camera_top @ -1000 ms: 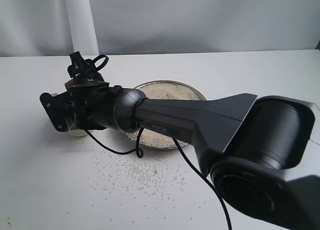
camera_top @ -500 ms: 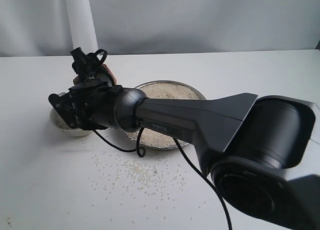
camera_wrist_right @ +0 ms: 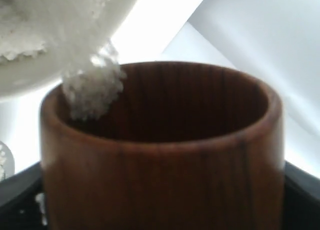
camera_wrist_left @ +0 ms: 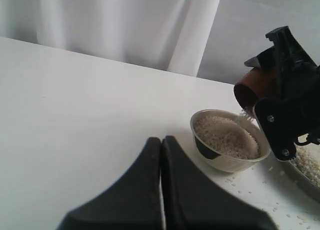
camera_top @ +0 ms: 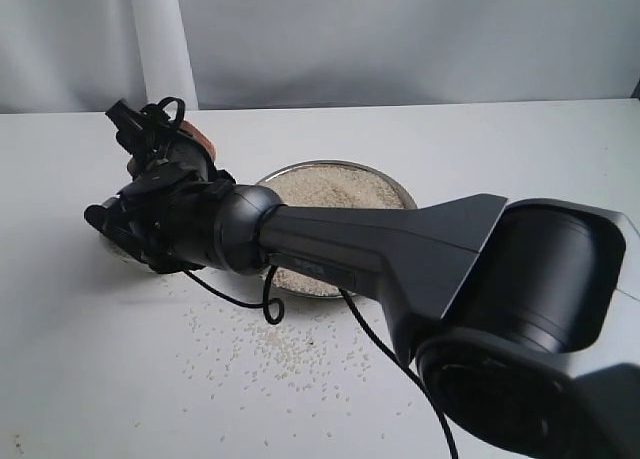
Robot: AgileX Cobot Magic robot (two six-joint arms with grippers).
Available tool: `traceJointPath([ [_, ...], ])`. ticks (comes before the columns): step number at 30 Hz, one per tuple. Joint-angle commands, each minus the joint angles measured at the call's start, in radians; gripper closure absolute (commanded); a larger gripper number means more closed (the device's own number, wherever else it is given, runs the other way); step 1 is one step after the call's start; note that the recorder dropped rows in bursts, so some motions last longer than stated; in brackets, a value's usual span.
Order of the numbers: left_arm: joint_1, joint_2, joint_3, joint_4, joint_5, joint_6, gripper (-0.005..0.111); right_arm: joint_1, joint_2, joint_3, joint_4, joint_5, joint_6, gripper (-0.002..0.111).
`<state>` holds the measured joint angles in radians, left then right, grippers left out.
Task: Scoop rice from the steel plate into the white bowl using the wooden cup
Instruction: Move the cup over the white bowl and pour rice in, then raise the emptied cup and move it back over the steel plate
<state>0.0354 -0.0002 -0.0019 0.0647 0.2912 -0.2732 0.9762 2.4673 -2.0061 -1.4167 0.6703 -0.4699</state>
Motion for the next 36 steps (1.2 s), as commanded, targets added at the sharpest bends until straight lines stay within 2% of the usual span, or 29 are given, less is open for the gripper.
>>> traceJointPath([
  [1,-0.005,0.000,0.002,-0.004,-0.006,-0.002,0.107,0.001,-0.005,-0.008,-0.064,-0.012,0.000,0.108],
  [9,-0.005,0.000,0.002,-0.004,-0.006,-0.002,0.107,0.001,-0.005,-0.008,-0.124,-0.047,0.002,0.108],
  [14,-0.005,0.000,0.002,-0.004,-0.006,-0.002,0.107,0.001,-0.003,-0.008,-0.086,-0.006,0.021,0.108],
  [19,-0.005,0.000,0.002,-0.004,-0.006,-0.002,0.107,0.001,-0.027,-0.008,-0.060,0.000,0.300,0.108],
  [23,-0.005,0.000,0.002,-0.004,-0.006,-0.002,0.107,-0.011,-0.082,-0.008,0.160,-0.012,0.321,0.108],
  [31,-0.005,0.000,0.002,-0.004,-0.006,-0.002,0.107,-0.095,-0.231,-0.008,0.718,-0.018,0.138,0.108],
  [36,-0.005,0.000,0.002,-0.004,-0.006,-0.002,0.107,-0.163,-0.312,-0.008,0.913,0.078,0.019,0.108],
])
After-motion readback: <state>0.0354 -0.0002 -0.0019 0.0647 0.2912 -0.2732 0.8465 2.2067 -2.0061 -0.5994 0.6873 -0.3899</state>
